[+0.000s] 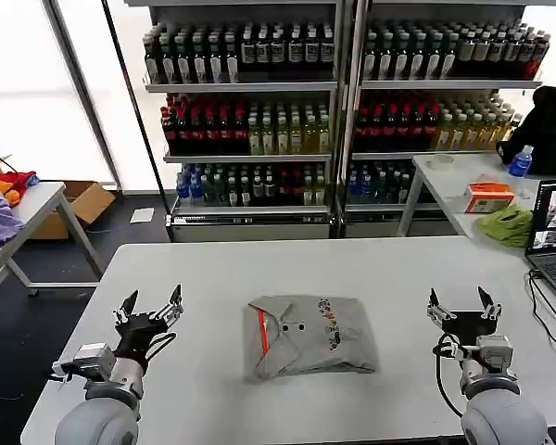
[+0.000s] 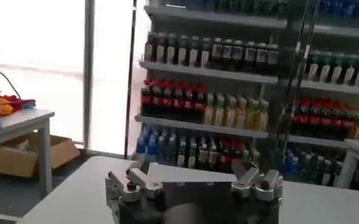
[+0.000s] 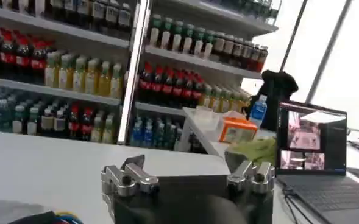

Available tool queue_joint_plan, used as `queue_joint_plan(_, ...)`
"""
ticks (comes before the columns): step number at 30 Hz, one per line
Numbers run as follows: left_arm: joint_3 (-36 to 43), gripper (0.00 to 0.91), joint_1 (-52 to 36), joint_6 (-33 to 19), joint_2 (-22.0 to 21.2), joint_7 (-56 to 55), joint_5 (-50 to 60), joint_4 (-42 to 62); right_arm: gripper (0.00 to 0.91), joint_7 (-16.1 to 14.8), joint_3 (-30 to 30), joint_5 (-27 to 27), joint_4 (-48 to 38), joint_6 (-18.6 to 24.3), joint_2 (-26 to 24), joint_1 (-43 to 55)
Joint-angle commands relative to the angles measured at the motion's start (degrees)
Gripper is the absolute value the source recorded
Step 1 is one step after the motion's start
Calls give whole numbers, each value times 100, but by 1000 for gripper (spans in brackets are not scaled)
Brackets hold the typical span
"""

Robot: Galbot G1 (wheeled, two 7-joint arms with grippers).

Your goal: Fold and organize the clothes.

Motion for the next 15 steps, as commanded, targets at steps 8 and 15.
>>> queue_joint_plan(8,-67,907,-9,-124,-2,88,145,89,907,-60,189,-209,-32,127,143,-177)
queue_joint_plan(15,-50,907,-57,-63,-6,159,463,143,907,-80,293,-128,82,169,228,-272)
